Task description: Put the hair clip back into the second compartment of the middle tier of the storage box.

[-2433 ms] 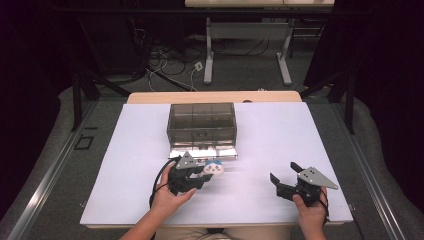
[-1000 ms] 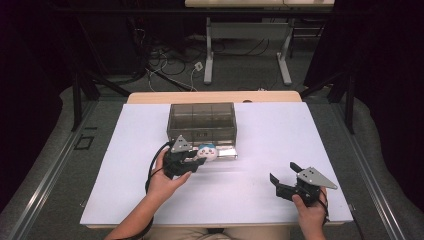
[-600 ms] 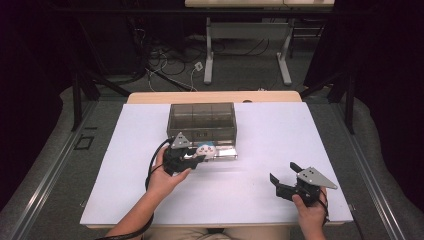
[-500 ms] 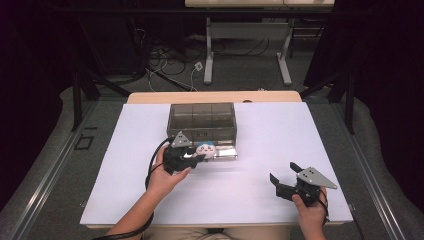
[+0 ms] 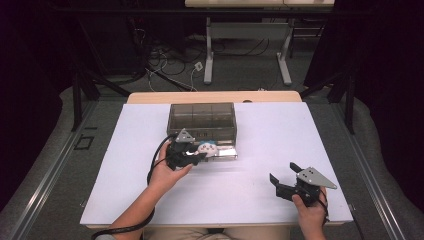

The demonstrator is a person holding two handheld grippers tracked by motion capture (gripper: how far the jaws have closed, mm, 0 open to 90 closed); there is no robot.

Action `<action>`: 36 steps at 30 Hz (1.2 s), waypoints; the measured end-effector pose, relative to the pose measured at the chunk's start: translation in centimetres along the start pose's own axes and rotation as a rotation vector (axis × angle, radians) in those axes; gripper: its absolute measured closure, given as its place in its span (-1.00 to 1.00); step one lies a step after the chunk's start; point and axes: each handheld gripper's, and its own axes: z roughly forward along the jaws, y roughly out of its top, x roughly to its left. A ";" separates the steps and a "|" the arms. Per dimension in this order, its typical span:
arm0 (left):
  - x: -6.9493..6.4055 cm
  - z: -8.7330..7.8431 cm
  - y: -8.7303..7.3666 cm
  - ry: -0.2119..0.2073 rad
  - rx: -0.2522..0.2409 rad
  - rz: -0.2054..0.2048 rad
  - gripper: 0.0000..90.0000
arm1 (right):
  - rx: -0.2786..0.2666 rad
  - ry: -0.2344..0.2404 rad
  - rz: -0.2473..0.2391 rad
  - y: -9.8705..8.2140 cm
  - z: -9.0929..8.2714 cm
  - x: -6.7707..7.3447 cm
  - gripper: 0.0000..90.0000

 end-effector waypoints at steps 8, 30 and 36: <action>0.2 0.5 0.4 0.000 0.031 0.001 0.32 | 0.000 0.002 -0.001 0.0 0.0 0.0 -0.66; 1.6 -0.1 0.2 0.009 0.058 -0.039 0.29 | 0.004 -0.002 -0.002 0.0 0.0 0.0 -0.66; 1.7 -0.2 0.1 0.007 0.058 -0.045 0.26 | -0.002 0.000 0.000 0.0 0.1 0.0 -0.66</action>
